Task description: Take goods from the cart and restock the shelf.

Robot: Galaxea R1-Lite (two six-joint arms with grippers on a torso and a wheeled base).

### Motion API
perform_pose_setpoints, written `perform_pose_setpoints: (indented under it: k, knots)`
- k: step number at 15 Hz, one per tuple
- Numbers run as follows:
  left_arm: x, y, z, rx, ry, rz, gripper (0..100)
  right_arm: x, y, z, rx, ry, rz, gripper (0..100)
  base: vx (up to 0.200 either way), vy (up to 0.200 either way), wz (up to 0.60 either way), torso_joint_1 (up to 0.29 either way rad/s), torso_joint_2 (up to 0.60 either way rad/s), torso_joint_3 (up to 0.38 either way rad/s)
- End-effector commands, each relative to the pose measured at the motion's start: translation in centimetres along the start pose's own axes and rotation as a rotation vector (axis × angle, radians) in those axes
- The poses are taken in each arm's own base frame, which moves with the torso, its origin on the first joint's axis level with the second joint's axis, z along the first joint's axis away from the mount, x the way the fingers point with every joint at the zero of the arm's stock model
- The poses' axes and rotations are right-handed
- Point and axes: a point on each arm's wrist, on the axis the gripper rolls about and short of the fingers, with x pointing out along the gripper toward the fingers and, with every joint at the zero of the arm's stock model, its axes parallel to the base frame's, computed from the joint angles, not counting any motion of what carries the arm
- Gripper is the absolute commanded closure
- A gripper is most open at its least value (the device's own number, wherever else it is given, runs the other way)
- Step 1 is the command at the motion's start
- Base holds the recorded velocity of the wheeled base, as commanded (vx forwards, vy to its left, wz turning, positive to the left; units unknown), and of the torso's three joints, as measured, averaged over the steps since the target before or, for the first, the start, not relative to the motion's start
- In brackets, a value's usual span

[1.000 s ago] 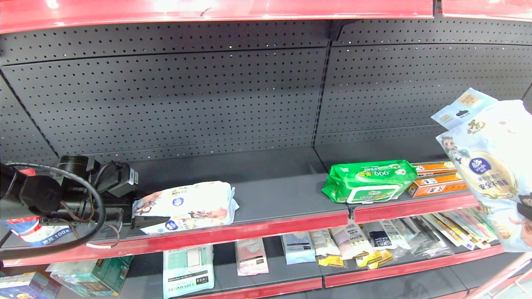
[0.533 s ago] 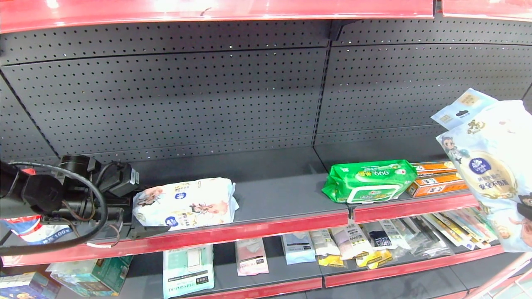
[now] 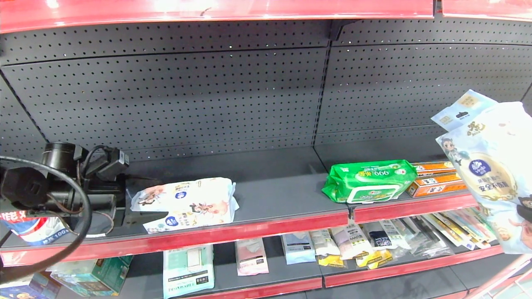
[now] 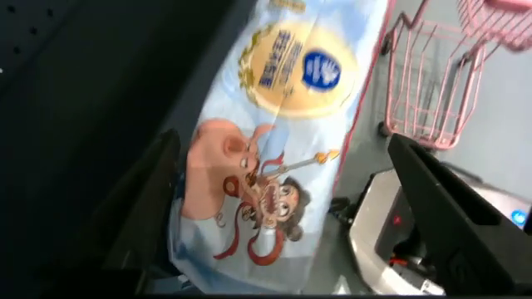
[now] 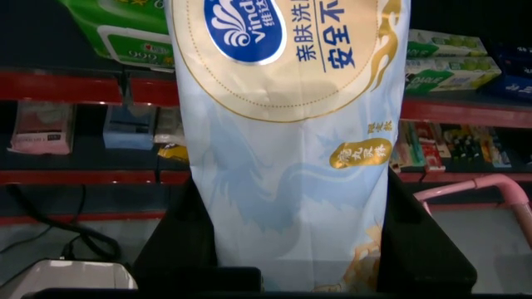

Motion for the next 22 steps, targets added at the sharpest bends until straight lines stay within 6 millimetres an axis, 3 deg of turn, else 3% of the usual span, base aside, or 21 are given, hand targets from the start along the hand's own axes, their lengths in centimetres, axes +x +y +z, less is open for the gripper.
perform_pose_setpoints:
  k: [1,5,7,11,15,16,17,20,21,22]
  knots:
    - [-1.9,-1.4,2.5,0.012,-0.045,0.032,0,0.1,0.0,-0.1,0.000,0.006,0.001,100,0.000,0.000,0.00,0.000,0.00,0.000]
    - [-2.5,-1.4,3.5,0.051,-0.044,0.101,0,0.0,0.0,0.2,0.000,-0.004,0.000,100,0.000,0.000,0.00,0.000,0.00,0.000]
    - [-3.4,-0.3,3.7,0.077,-0.063,0.218,0,-0.1,0.0,0.0,0.000,-0.004,0.000,100,0.000,0.000,0.00,0.000,0.00,0.000]
    - [-3.9,1.4,5.9,-0.107,-0.124,0.644,0,-0.1,0.0,0.0,0.000,-0.007,0.004,100,0.000,0.000,0.00,0.000,0.00,0.000]
    - [-4.2,-0.1,4.9,-0.203,-0.148,1.084,0,-0.2,0.3,0.1,-0.011,-0.020,0.034,100,0.000,0.000,0.00,0.000,0.00,0.000]
    - [-5.0,-2.3,4.3,-0.249,-0.103,1.196,0,-0.2,0.4,0.2,-0.024,-0.020,0.027,100,0.000,0.000,0.00,0.000,0.00,0.000]
    - [-5.7,-4.5,4.1,-0.277,-0.110,1.173,0,-0.2,0.4,0.1,-0.031,-0.021,0.037,100,0.000,0.000,0.00,0.000,0.00,0.000]
    - [-8.3,-11.7,4.6,-0.351,-0.188,1.010,0,-0.2,0.5,0.1,-0.036,-0.023,0.052,100,0.000,0.000,0.00,0.000,0.00,0.000]
    - [-8.8,-12.7,4.7,-0.357,-0.189,0.980,0,-0.2,0.6,0.1,-0.036,-0.024,0.055,100,0.000,0.000,0.00,0.000,0.00,0.000]
    - [-10.4,-16.4,5.3,-0.349,-0.206,0.871,0,-0.1,0.6,0.1,-0.037,-0.021,0.073,100,0.000,0.000,0.00,0.000,0.00,0.000]
